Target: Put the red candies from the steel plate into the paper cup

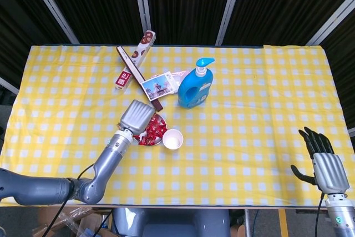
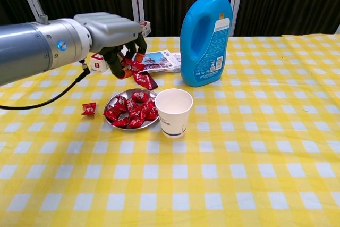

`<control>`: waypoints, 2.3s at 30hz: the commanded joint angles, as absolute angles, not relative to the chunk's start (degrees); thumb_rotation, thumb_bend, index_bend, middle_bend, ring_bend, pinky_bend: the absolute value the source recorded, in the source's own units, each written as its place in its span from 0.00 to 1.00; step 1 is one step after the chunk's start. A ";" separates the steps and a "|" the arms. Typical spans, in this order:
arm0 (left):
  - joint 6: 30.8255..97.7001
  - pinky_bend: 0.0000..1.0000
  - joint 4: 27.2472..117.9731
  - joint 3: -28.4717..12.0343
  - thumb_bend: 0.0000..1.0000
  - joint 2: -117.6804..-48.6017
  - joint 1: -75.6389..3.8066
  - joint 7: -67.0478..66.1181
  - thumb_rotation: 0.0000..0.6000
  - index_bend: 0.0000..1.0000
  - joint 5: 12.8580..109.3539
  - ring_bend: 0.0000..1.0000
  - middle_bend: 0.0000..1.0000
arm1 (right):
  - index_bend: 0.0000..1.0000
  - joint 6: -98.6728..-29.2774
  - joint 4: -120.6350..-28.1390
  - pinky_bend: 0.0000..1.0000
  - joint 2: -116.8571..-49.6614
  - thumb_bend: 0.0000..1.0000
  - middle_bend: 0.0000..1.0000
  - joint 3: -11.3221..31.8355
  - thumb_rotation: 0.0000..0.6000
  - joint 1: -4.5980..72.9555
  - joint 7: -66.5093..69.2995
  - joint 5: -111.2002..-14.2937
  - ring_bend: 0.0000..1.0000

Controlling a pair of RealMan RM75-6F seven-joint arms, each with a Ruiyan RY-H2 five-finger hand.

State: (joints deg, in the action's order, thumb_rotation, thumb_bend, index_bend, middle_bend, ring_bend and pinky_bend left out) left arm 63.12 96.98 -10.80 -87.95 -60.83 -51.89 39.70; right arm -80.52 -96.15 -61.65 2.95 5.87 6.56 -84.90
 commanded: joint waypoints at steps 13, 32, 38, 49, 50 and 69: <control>62.58 0.90 97.92 -11.83 0.41 -91.99 -66.41 -57.16 1.00 0.53 34.97 0.84 0.64 | 0.00 -80.85 -96.03 0.00 -61.57 0.34 0.00 3.12 1.00 5.82 7.44 -85.06 0.00; 63.34 0.90 97.37 -10.62 0.31 -94.45 -68.19 -57.12 1.00 0.40 34.01 0.84 0.45 | 0.00 -80.95 -96.23 0.00 -61.37 0.34 0.00 3.03 1.00 5.76 8.11 -85.31 0.00; 64.06 0.90 97.87 -10.67 0.31 -94.19 -67.64 -55.30 1.00 0.39 35.72 0.84 0.43 | 0.00 -81.11 -96.26 0.00 -61.26 0.34 0.00 3.12 1.00 5.74 8.08 -85.34 0.00; 65.74 0.90 99.49 -8.96 0.20 -88.05 -64.03 -54.09 1.00 0.28 31.90 0.84 0.30 | 0.00 -81.43 -96.09 0.00 -61.39 0.34 0.00 3.09 1.00 5.65 8.41 -85.66 0.00; 65.54 0.90 99.33 -8.71 0.19 -87.82 -63.87 -54.11 1.00 0.26 31.42 0.84 0.29 | 0.00 -81.42 -96.10 0.00 -61.40 0.34 0.00 3.08 1.00 5.67 8.38 -85.68 0.00; 59.44 0.90 89.31 -4.76 0.17 -93.32 -63.81 -55.16 1.00 0.22 24.66 0.84 0.27 | 0.00 -80.97 -96.25 0.00 -61.38 0.34 0.00 3.08 1.00 5.81 8.35 -85.40 0.00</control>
State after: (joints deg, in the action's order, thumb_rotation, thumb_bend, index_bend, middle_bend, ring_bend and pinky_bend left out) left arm 59.67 89.79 -4.90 -92.89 -63.80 -55.21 24.77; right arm -80.98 -96.25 -61.38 3.09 5.80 8.35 -85.39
